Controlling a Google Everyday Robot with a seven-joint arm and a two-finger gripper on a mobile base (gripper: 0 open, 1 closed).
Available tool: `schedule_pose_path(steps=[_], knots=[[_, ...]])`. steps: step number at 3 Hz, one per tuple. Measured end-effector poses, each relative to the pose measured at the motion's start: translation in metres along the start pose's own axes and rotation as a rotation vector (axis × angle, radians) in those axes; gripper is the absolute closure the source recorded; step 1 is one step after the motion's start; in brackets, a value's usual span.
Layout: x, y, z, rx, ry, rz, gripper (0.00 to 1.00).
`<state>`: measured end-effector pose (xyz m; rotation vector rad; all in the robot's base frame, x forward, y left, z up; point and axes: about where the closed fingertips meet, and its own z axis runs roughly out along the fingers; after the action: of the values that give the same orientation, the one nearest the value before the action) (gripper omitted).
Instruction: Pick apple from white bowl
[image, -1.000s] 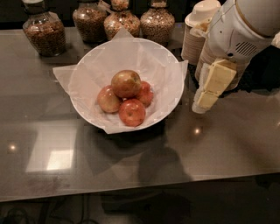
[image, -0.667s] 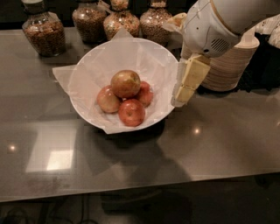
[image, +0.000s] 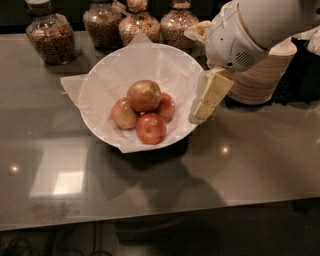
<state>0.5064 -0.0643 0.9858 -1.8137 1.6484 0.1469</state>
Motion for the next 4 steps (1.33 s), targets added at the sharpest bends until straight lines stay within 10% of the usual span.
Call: schedule_pose_path(steps=[4], knots=[[-0.011,-0.008,0.102,-0.140,-0.267,0.049,0.19]])
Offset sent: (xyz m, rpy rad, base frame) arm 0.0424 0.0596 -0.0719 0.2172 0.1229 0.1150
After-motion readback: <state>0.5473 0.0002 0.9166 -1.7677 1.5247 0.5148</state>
